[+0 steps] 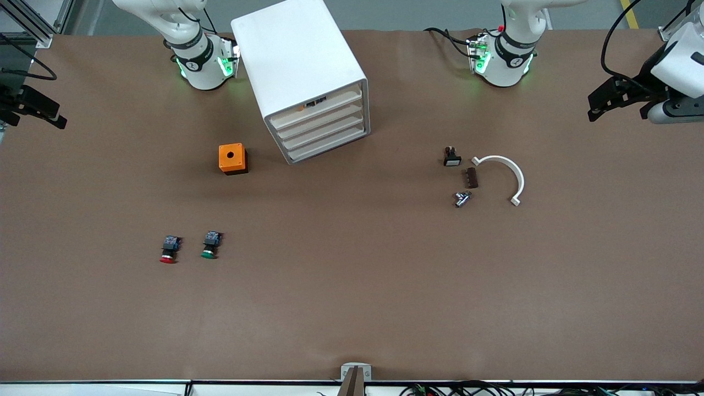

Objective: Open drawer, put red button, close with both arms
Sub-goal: 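Move the left gripper toward the white drawer cabinet's handle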

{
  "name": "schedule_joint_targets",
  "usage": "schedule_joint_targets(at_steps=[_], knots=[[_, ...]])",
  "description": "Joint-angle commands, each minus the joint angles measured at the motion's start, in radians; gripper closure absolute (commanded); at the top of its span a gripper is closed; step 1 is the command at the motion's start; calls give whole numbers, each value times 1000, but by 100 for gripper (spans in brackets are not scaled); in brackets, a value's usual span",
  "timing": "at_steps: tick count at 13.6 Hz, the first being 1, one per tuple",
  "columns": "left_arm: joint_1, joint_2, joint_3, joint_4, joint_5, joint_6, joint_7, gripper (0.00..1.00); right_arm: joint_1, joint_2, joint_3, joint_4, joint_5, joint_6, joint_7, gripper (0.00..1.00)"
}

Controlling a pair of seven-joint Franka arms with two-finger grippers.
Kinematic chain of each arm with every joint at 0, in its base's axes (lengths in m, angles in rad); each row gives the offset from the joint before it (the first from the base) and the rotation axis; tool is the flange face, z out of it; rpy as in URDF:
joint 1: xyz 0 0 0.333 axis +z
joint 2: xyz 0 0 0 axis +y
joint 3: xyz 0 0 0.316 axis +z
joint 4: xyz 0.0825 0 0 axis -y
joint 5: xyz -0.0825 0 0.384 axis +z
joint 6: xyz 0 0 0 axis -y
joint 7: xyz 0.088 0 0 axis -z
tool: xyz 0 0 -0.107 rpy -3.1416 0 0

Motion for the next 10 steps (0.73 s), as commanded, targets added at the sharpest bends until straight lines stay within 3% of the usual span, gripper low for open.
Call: schedule_joint_targets(at_steps=[1, 4, 10], knots=[[1, 7, 2, 25, -10, -24, 8, 0, -19, -26, 13, -23, 17, -7, -2, 0], [4, 25, 4, 42, 2, -24, 16, 0, -18, -26, 13, -23, 17, -7, -2, 0], [6, 212, 22, 53, -4, -18, -10, 0, -21, -24, 13, -23, 17, -7, -2, 0]])
